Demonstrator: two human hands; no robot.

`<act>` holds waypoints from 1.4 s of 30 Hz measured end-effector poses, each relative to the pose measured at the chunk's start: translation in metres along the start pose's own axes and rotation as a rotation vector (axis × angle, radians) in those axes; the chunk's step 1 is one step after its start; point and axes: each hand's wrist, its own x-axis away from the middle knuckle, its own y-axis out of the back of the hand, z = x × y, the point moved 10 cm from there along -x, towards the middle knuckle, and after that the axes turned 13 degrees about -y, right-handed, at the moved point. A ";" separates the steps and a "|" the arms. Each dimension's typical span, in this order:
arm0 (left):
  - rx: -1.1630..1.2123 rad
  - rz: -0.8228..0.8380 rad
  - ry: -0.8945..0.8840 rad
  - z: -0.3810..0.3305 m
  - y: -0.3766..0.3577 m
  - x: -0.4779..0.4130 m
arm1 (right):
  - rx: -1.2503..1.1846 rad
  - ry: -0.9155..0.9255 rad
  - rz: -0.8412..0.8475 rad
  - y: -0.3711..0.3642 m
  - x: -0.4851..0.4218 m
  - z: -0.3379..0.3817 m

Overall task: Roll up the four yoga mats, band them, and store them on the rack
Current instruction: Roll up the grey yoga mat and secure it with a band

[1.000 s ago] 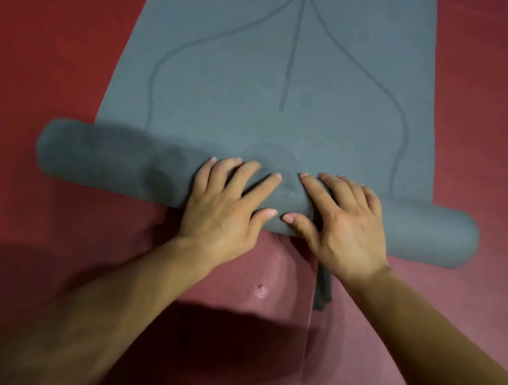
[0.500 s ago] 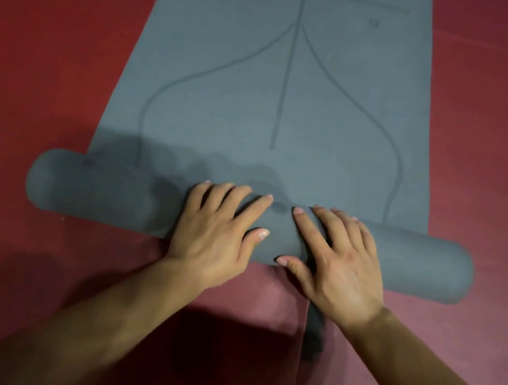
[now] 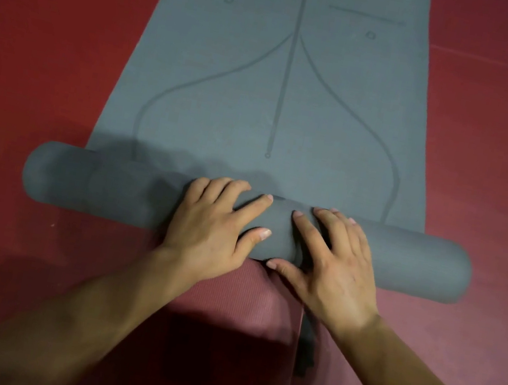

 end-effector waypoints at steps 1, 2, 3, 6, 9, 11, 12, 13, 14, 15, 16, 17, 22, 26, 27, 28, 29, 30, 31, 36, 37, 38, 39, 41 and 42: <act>0.003 -0.023 0.008 0.001 0.002 0.000 | 0.002 0.006 -0.005 0.000 -0.002 0.000; 0.003 -0.056 0.018 0.001 0.005 0.003 | 0.006 0.015 -0.012 0.001 -0.006 0.000; 0.003 -0.090 0.029 0.000 0.007 0.007 | 0.009 0.021 -0.016 0.001 -0.009 0.000; -0.004 -0.152 0.017 -0.006 0.005 0.018 | 0.017 0.026 -0.015 0.002 -0.019 -0.001; -0.025 -0.154 0.034 -0.002 0.003 0.016 | 0.002 0.012 -0.024 0.004 -0.022 0.000; -0.021 -0.145 0.046 0.003 0.003 0.007 | -0.017 -0.013 -0.041 0.005 -0.020 0.001; -0.018 -0.136 0.042 0.006 0.003 0.002 | -0.026 -0.028 -0.045 0.004 -0.018 0.003; -0.016 -0.121 0.038 0.008 0.003 -0.003 | -0.039 -0.041 -0.046 0.002 -0.017 0.005; -0.017 -0.110 0.036 0.011 0.003 -0.008 | -0.053 -0.056 -0.050 0.000 -0.020 0.005; -0.017 -0.106 0.043 0.014 0.003 -0.012 | -0.068 -0.071 -0.060 0.000 -0.024 0.004; -0.016 -0.112 0.063 0.017 0.004 -0.014 | -0.078 -0.078 -0.072 0.000 -0.030 0.003; -0.011 -0.127 0.092 0.021 0.005 -0.012 | -0.086 -0.075 -0.084 0.000 -0.036 0.002; -0.031 -0.142 0.108 0.026 0.000 0.000 | -0.083 -0.049 -0.083 0.000 -0.059 0.000; -0.065 -0.131 0.105 0.030 -0.003 -0.009 | -0.051 -0.061 -0.036 -0.002 -0.061 -0.001; -0.064 -0.133 0.107 0.031 -0.002 -0.012 | -0.046 -0.057 -0.036 -0.002 -0.059 -0.001; -0.061 -0.134 0.107 0.033 -0.002 -0.014 | -0.037 -0.046 -0.039 -0.003 -0.053 0.001; -0.056 -0.133 0.107 0.035 -0.002 -0.017 | -0.022 -0.030 -0.044 -0.005 -0.047 0.003; -0.050 -0.131 0.108 0.036 -0.002 -0.018 | -0.006 -0.017 -0.046 -0.006 -0.041 0.005; -0.045 -0.130 0.113 0.037 -0.002 -0.019 | 0.007 -0.007 -0.046 -0.008 -0.039 0.005; -0.052 -0.111 0.148 0.034 -0.008 -0.015 | 0.066 -0.001 -0.027 -0.011 -0.068 -0.004; -0.056 -0.103 0.141 0.035 -0.009 -0.017 | 0.076 0.006 -0.019 -0.012 -0.074 -0.004; -0.063 -0.099 0.132 0.037 -0.009 -0.021 | 0.081 0.013 -0.011 -0.012 -0.079 -0.005; -0.073 -0.093 0.126 0.040 -0.009 -0.026 | 0.082 0.018 -0.004 -0.012 -0.083 -0.005; -0.078 -0.079 0.123 0.045 -0.009 -0.034 | 0.080 0.012 0.004 -0.013 -0.090 -0.008; -0.074 -0.076 0.123 0.047 -0.009 -0.037 | 0.073 0.001 0.002 -0.013 -0.091 -0.010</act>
